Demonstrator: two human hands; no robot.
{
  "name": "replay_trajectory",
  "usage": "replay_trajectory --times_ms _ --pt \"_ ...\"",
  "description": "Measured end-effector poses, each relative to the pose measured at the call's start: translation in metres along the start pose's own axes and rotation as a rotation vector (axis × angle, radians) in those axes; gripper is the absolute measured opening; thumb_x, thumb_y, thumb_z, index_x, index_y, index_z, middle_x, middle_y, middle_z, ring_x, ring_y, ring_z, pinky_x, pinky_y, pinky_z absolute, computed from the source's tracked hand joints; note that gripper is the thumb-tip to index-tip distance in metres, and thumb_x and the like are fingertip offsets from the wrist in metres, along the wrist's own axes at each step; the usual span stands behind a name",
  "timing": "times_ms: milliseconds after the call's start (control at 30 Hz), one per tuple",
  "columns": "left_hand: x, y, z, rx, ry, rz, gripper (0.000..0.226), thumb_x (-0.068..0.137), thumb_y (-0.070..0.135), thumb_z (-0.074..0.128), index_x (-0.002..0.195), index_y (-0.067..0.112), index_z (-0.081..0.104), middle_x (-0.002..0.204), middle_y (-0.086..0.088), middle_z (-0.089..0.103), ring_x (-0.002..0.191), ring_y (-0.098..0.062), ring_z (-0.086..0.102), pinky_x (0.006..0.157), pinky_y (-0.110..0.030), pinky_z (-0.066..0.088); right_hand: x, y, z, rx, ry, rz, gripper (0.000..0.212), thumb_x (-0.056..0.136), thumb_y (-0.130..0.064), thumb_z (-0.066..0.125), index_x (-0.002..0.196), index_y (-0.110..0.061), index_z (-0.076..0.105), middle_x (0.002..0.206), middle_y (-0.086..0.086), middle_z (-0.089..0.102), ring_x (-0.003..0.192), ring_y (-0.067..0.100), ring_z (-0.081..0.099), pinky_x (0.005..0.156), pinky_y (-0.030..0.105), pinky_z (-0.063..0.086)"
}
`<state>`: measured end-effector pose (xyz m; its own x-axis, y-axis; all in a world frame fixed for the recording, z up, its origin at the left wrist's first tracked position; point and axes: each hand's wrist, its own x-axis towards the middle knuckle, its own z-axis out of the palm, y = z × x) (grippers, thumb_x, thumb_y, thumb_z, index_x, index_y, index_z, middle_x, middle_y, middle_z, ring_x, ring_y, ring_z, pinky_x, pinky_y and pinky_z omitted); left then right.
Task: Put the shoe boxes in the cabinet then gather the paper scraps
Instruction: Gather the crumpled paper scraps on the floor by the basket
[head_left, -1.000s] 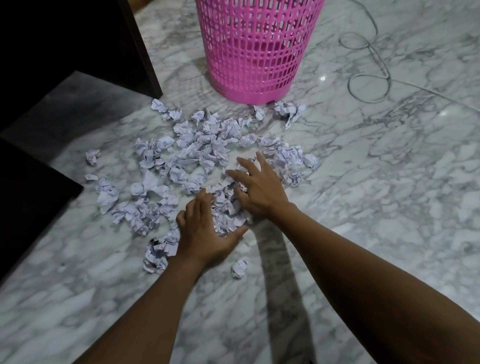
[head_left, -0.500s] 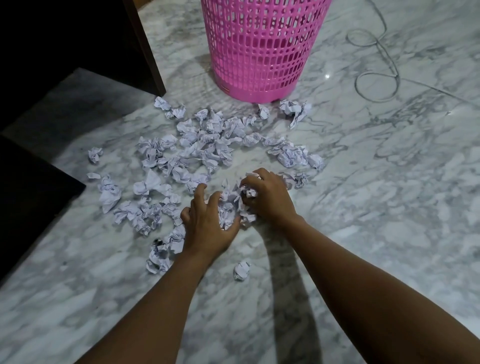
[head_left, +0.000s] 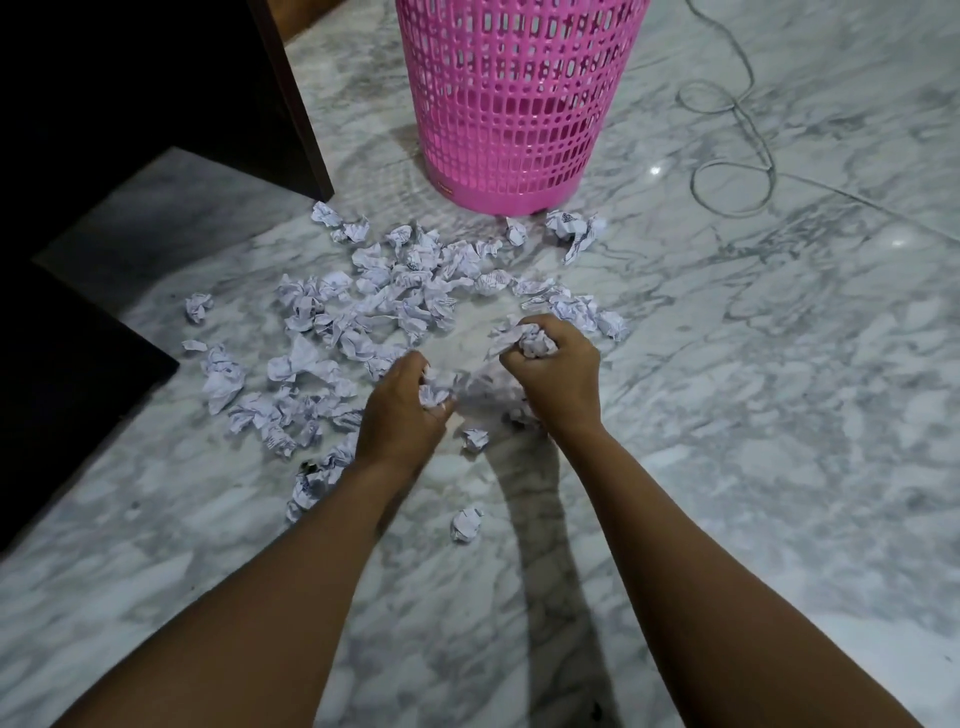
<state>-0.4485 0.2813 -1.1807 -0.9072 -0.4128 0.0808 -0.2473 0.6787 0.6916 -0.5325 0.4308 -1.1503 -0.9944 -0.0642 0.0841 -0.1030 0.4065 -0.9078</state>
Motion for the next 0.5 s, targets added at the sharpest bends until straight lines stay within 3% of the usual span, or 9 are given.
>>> replay_trajectory --times_ms 133,333,433,500 --pt "0.013 0.024 -0.035 -0.071 0.122 0.094 0.034 0.075 0.018 0.075 0.089 0.014 0.044 0.081 -0.005 0.057 0.070 -0.026 0.054 0.057 -0.037 0.047 -0.014 -0.002 -0.007 -0.105 -0.048 -0.072 0.027 0.070 -0.010 0.073 0.095 -0.020 0.075 0.096 0.005 0.071 0.088 0.020 0.065 0.075 0.026 0.047" --pt "-0.014 0.015 -0.069 -0.001 0.235 0.136 0.033 0.074 0.022 0.074 0.087 0.013 0.045 0.083 -0.005 0.051 0.076 -0.026 0.049 0.065 -0.037 0.042 -0.045 0.005 0.025 -0.538 -0.426 -0.268 0.044 0.079 -0.028 0.070 0.122 -0.021 0.065 0.117 0.012 0.062 0.105 0.034 0.059 0.083 0.040 0.049" --pt "-0.038 -0.010 -0.065 0.093 0.242 0.072 0.029 0.071 0.032 0.063 0.088 0.014 0.048 0.086 -0.004 0.048 0.086 -0.030 0.050 0.076 -0.042 0.041 -0.063 0.014 0.039 -0.799 -0.390 -0.285 0.052 0.082 -0.053 0.049 0.127 -0.030 0.057 0.131 0.009 0.054 0.109 0.037 0.054 0.089 0.046 0.045" --pt "-0.054 -0.028 -0.054 0.150 0.216 0.009 0.035 0.068 0.037 0.059 0.092 0.011 0.055 0.093 -0.009 0.054 0.094 -0.035 0.053 0.080 -0.042 0.041 -0.072 0.018 0.043 -0.858 -0.364 -0.314 0.053 0.080 -0.060 0.048 0.124 -0.031 0.056 0.132 0.008 0.053 0.107 0.037 0.052 0.086 0.047 0.044"
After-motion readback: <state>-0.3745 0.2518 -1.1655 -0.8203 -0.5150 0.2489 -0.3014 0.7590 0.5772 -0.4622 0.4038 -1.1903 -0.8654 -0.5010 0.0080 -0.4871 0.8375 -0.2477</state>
